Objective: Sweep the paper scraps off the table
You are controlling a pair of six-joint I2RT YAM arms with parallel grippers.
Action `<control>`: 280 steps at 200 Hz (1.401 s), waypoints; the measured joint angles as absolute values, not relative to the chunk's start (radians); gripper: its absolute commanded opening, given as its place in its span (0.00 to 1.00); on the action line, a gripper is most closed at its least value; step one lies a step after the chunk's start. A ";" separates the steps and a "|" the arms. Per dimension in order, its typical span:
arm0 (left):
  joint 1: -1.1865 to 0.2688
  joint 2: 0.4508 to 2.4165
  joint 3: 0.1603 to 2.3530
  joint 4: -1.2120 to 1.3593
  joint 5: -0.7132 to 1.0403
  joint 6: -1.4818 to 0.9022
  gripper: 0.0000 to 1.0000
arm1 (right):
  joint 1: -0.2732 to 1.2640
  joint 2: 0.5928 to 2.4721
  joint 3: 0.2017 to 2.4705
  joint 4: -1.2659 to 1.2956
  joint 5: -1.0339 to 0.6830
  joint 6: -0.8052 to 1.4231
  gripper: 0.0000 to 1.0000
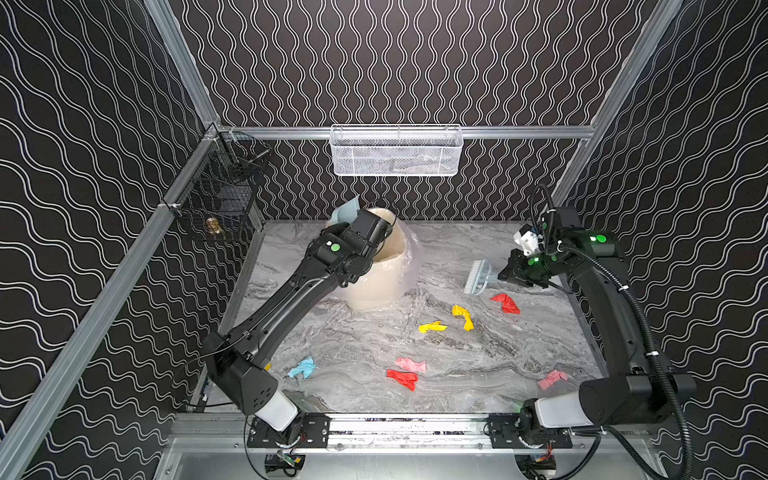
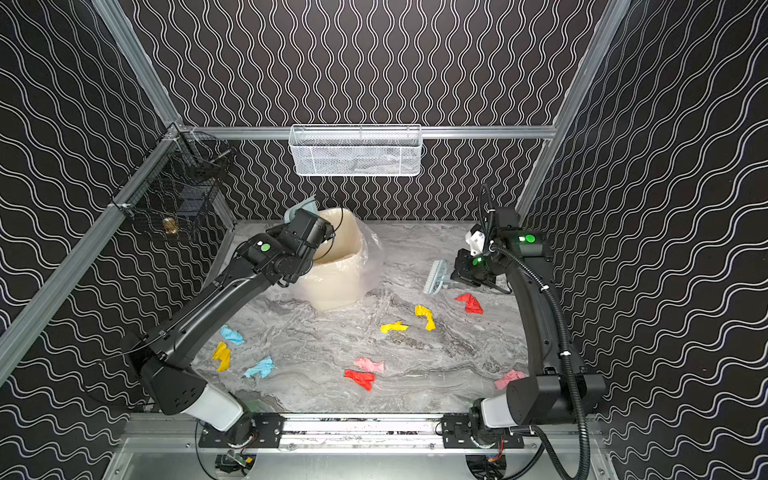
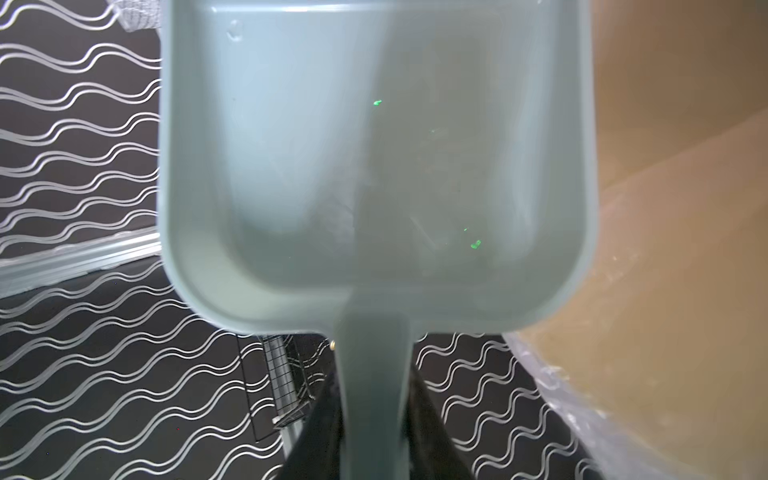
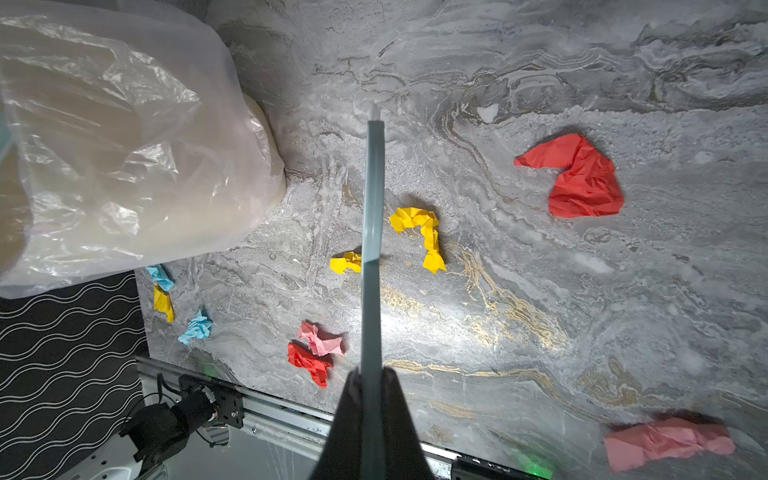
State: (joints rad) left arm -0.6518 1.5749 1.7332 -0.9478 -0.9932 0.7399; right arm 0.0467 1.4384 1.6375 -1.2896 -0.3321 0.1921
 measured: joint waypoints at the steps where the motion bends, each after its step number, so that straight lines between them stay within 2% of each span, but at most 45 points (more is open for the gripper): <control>1: -0.652 1.575 1.736 -0.949 -0.992 0.737 0.13 | 0.047 1.438 1.637 -1.290 -0.331 0.192 0.00; 48: -0.724 1.588 1.901 -1.015 -0.851 0.534 0.13 | 0.046 1.398 1.593 -1.301 -0.180 0.257 0.00; 98: -0.849 1.673 1.955 -1.065 -0.630 0.352 0.13 | 0.046 1.370 1.555 -1.393 0.118 0.447 0.00; 127: -0.886 1.724 1.963 -1.068 -0.512 0.289 0.13 | 0.043 1.356 1.475 -1.428 0.229 0.530 0.00; 190: -0.923 1.734 1.884 -1.037 -0.323 0.207 0.13 | 0.038 1.332 1.290 -1.448 0.298 0.608 0.00; 280: -0.924 1.768 1.826 -0.996 -0.170 0.160 0.12 | 0.039 1.205 1.112 -1.458 0.360 0.612 0.00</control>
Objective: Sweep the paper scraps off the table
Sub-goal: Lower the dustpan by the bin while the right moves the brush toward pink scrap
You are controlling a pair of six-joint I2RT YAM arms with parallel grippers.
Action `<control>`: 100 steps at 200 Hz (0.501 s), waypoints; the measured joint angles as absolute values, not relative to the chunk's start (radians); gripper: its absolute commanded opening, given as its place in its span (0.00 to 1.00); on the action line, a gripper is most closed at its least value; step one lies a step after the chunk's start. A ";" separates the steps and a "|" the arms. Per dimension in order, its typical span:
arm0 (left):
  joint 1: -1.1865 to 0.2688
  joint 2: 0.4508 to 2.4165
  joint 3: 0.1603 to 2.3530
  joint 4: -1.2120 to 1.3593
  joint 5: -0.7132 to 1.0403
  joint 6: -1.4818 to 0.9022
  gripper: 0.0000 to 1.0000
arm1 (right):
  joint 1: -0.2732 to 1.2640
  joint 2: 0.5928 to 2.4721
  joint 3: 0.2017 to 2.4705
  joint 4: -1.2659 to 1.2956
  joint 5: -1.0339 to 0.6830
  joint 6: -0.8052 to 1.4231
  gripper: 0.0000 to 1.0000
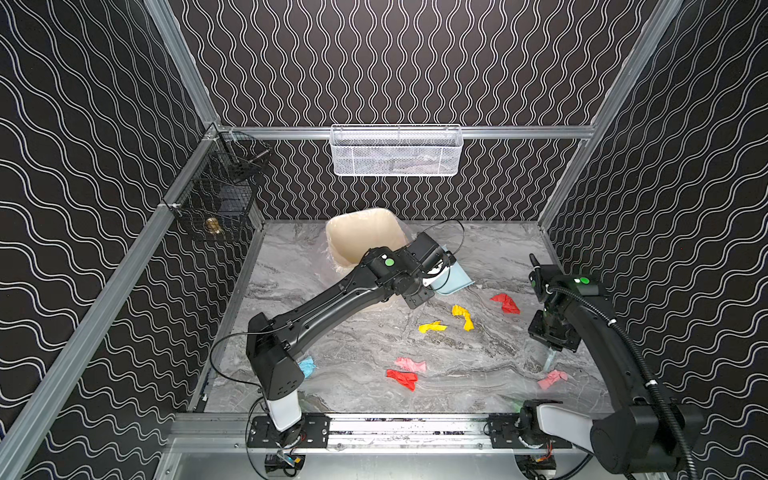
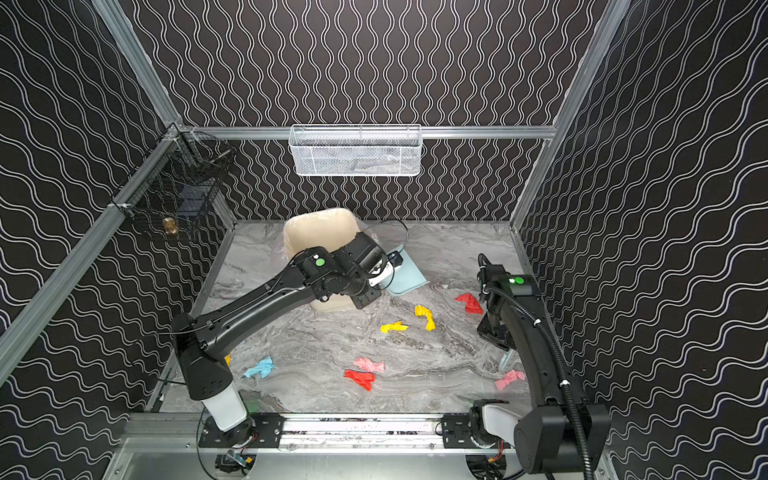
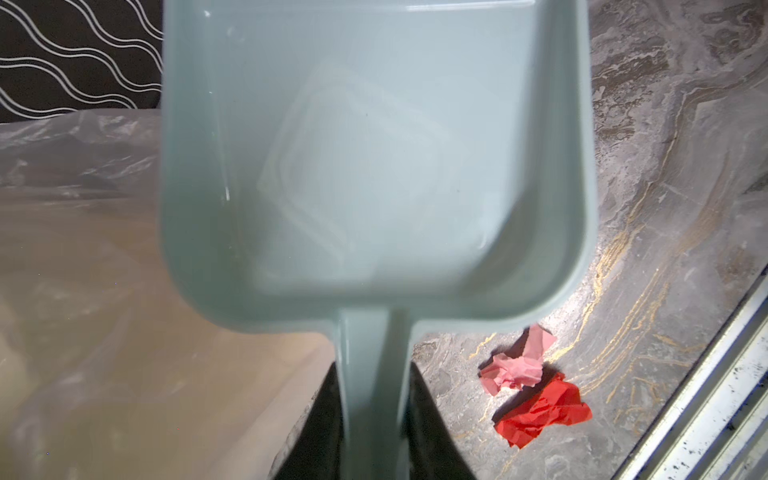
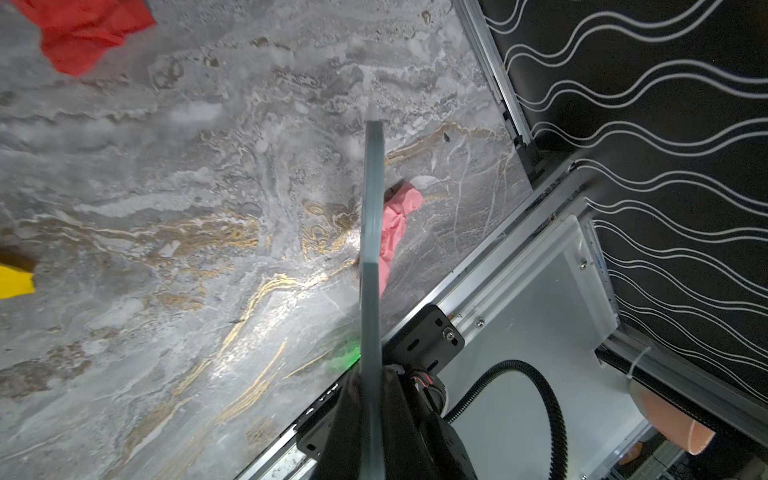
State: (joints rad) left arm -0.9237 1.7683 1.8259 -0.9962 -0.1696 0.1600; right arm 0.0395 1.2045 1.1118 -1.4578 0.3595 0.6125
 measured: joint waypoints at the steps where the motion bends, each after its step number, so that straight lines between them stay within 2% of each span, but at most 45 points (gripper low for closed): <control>1: -0.924 1.769 1.826 -0.996 -0.168 0.160 0.12 | 0.039 1.203 1.108 -1.458 0.360 0.611 0.00; 62: -0.924 1.816 1.862 -0.986 -0.118 0.160 0.12 | 0.040 1.168 1.069 -1.466 0.348 0.610 0.00; 100: -0.924 1.826 1.863 -0.985 -0.096 0.156 0.12 | 0.005 1.175 1.190 -1.470 0.363 0.608 0.00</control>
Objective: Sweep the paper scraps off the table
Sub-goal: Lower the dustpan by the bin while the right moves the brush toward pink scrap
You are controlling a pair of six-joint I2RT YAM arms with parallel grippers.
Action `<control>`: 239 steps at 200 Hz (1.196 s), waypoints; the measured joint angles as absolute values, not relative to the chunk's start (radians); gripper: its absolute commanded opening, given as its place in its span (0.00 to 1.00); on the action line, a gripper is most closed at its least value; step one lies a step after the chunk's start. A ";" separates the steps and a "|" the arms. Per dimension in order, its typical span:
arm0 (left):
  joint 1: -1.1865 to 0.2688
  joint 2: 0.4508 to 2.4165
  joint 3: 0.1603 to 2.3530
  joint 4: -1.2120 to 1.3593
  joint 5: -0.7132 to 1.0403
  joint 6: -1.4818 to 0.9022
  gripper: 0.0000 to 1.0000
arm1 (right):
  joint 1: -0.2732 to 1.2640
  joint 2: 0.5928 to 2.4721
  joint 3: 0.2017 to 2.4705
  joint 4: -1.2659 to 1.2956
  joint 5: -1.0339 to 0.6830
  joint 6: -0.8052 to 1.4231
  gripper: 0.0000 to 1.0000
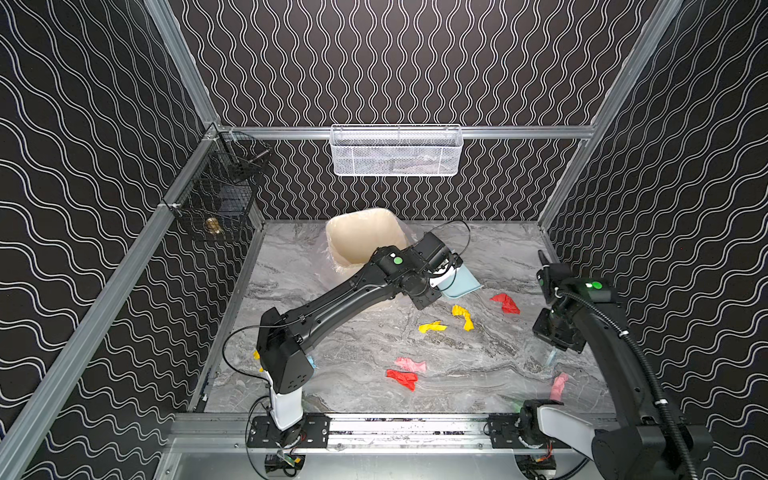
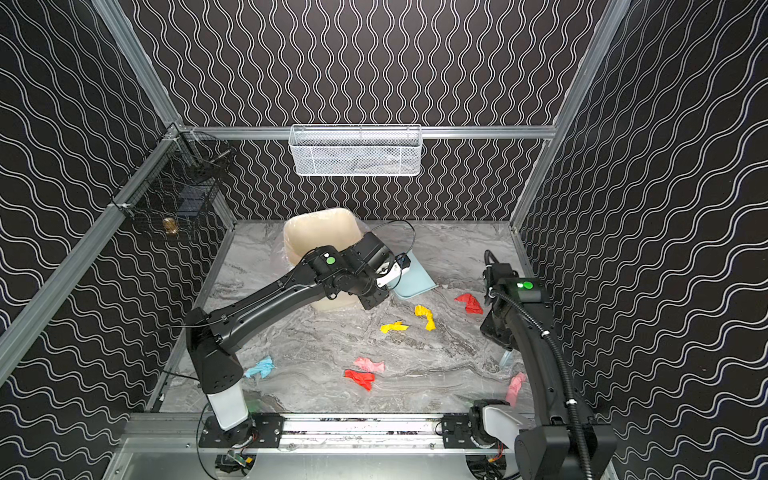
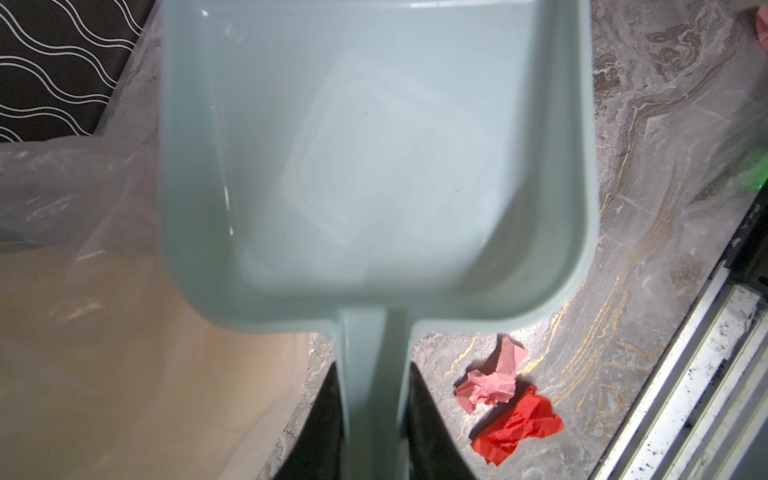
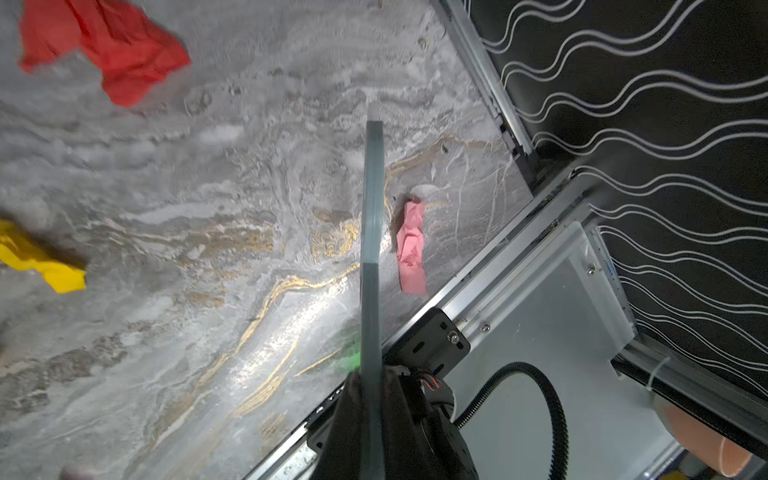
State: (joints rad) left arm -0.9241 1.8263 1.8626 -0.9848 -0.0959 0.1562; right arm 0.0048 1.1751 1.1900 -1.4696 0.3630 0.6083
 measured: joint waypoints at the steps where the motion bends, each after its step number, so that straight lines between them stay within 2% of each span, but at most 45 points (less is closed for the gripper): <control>1: -0.924 1.826 1.862 -0.984 -0.095 0.156 0.12 | 0.003 1.176 1.191 -1.470 0.364 0.608 0.00; 100: -0.890 1.781 1.758 -0.958 -0.036 0.125 0.12 | -0.216 1.279 1.227 -1.462 0.427 0.511 0.00; 138: -0.865 1.722 1.689 -0.944 -0.012 0.111 0.12 | -0.299 1.230 1.210 -1.463 0.416 0.503 0.00; 239: -0.827 1.633 1.598 -0.913 0.000 0.109 0.12 | -0.308 1.278 1.217 -1.462 0.281 0.453 0.00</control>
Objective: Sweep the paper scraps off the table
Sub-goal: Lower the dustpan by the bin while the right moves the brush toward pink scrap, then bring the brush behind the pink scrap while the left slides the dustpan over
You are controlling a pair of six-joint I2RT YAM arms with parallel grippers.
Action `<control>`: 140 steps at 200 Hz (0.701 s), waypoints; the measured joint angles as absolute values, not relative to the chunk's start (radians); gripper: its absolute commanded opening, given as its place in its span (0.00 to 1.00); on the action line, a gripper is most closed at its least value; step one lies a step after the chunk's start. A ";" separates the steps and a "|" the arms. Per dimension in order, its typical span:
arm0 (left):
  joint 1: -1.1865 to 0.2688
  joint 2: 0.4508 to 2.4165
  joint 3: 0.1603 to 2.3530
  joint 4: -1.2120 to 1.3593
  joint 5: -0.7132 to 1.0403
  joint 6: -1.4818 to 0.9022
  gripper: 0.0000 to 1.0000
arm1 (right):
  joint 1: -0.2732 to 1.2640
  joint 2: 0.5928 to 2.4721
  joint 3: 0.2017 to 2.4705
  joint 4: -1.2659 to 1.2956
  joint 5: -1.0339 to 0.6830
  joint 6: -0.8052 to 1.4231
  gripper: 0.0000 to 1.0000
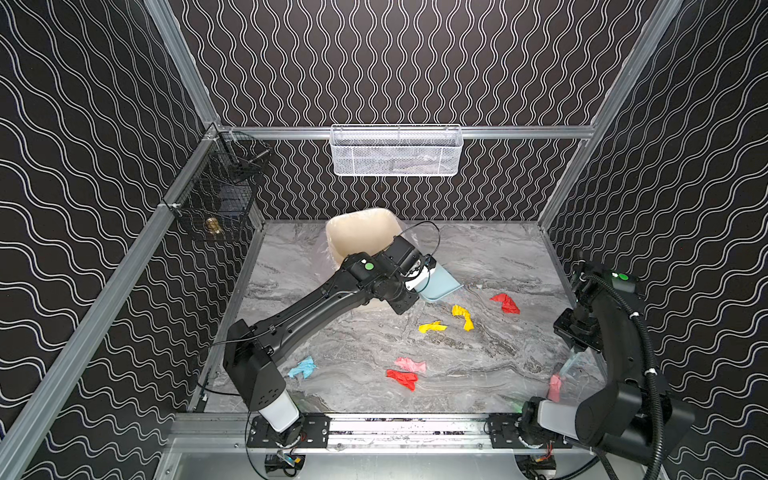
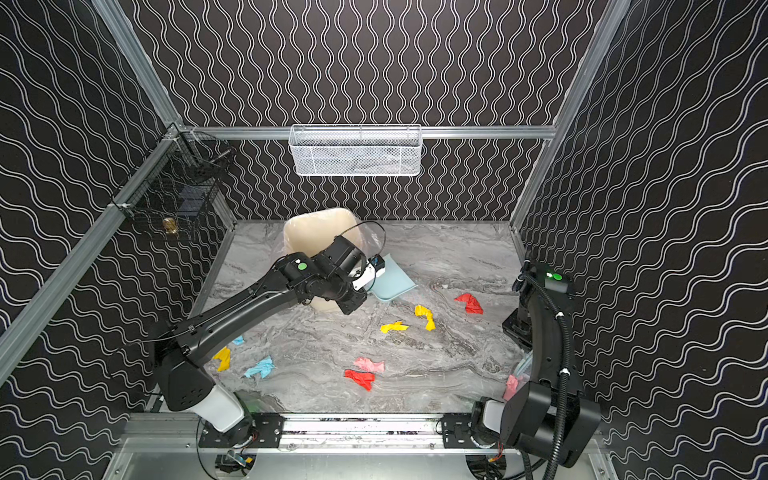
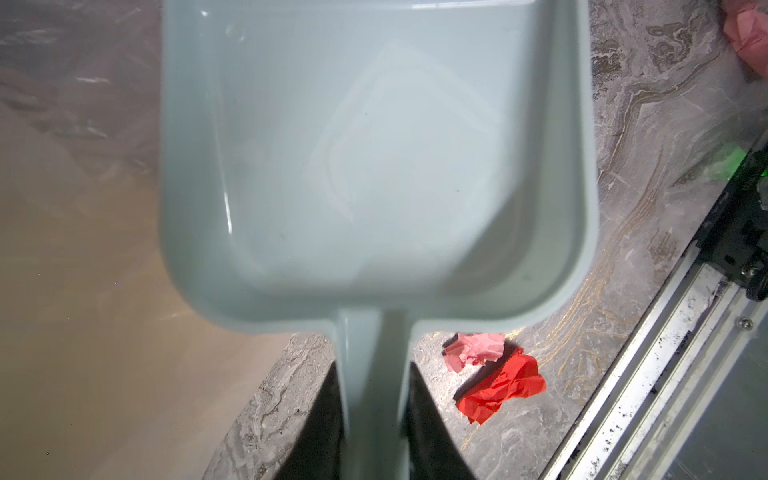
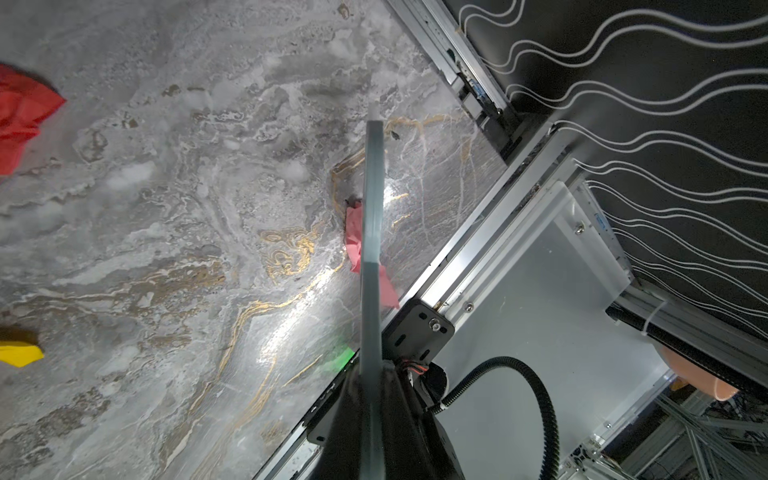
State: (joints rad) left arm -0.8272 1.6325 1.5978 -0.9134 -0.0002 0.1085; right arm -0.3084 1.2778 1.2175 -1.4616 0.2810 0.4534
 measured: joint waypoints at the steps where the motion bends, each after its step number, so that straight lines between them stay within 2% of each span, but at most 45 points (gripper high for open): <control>1: -0.827 1.633 1.597 -0.913 0.000 0.109 0.12 | -0.308 1.278 1.218 -1.462 0.278 0.452 0.00; 26: -0.826 1.631 1.596 -0.912 0.000 0.109 0.12 | -0.265 1.279 1.237 -1.466 0.222 0.452 0.00; 55: -0.826 1.630 1.588 -0.907 0.003 0.109 0.12 | -0.098 1.308 1.333 -1.460 0.141 0.493 0.00; 73: -0.826 1.630 1.583 -0.907 0.004 0.109 0.12 | -0.080 1.307 1.376 -1.456 0.134 0.528 0.00; 114: -0.826 1.616 1.574 -0.905 0.007 0.105 0.12 | -0.243 1.228 1.299 -1.473 0.202 0.548 0.00; 140: -0.826 1.610 1.569 -0.904 0.009 0.104 0.12 | -0.384 1.229 1.329 -1.468 0.286 0.469 0.00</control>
State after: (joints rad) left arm -0.8257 1.6100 1.5688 -0.9039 0.0093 0.1043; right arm -0.3836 1.2293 1.3289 -1.4685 0.2859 0.4686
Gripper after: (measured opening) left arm 0.216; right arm 0.088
